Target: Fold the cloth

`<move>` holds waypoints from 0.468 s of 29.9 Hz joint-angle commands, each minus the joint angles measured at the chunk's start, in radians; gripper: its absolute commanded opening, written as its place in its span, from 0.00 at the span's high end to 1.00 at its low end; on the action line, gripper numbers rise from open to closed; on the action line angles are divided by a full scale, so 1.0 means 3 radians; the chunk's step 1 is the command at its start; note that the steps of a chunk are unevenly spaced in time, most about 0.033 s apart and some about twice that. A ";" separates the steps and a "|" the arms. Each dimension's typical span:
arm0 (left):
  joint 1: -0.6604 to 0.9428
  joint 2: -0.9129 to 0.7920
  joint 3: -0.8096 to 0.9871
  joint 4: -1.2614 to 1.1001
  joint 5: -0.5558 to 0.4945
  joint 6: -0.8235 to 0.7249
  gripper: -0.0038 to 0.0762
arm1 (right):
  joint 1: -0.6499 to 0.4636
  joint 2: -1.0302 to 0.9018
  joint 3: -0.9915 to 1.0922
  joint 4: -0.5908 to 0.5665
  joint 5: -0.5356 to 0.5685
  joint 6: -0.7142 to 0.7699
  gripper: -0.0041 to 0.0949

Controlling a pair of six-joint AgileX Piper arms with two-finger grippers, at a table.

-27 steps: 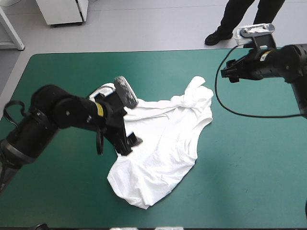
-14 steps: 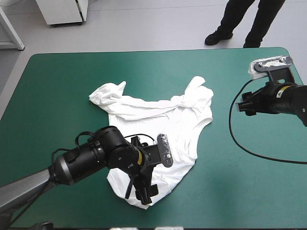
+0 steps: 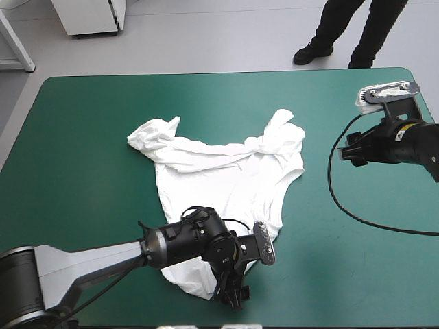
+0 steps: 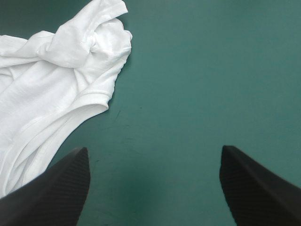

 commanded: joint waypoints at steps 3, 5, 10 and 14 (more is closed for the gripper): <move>-0.0031 0.0171 -0.0060 -0.0079 -0.0195 -0.0102 0.16 | -0.0010 -0.0007 -0.0076 -0.0037 -0.0190 0.0003 0.25; -0.0031 0.0271 -0.0060 -0.0104 -0.0212 -0.0123 0.18 | -0.0010 0.0074 -0.0076 -0.0028 -0.0195 0.0003 0.25; -0.0031 0.0448 -0.0055 -0.0277 -0.0225 -0.0123 0.38 | -0.0010 0.0364 -0.0076 0.0176 -0.0221 -0.0062 0.25; -0.0031 0.0569 -0.0055 -0.0373 -0.0218 -0.0123 0.65 | 0.0100 0.0670 -0.0076 0.0257 -0.0184 -0.0114 0.25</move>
